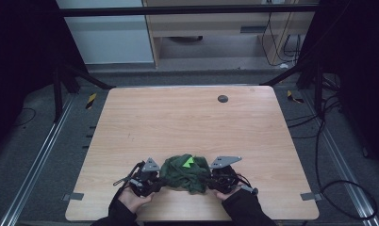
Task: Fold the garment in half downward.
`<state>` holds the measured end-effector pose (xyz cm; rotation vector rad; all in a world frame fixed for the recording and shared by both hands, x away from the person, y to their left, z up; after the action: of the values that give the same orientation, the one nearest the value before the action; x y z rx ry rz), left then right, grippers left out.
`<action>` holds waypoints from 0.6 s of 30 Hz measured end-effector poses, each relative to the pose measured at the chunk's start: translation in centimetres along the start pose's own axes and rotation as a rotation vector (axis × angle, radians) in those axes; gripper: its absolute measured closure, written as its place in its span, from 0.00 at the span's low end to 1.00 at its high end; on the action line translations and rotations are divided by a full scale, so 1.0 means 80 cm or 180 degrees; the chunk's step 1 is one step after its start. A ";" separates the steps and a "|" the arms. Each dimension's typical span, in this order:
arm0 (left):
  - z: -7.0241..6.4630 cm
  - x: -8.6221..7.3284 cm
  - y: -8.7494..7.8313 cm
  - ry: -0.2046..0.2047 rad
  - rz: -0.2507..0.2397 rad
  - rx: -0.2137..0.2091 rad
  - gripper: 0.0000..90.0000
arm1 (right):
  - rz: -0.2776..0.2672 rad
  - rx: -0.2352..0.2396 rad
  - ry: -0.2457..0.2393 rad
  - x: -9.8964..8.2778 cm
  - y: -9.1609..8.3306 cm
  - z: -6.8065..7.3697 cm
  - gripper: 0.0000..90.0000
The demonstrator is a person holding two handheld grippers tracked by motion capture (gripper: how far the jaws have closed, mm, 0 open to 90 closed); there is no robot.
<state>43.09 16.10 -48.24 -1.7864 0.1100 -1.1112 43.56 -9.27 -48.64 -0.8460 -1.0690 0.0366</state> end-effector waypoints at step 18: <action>0.006 0.011 -0.026 -0.0072 -0.0275 0.0071 0.78 | -0.0216 -0.0012 0.0040 0.013 -0.023 -0.002 0.86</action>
<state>43.14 17.01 -46.10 -1.7975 0.0068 -1.1486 43.58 -10.18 -46.75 -0.8121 -1.0855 -0.0276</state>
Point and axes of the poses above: each handheld gripper's, and its own axes: y roughly forward along the jaws, x roughly out of its top, z roughly to its left, the point moved 2 cm from there along y, roughly forward along the jaws, and after that the axes turned 2 degrees about x, right-handed, at the moved point
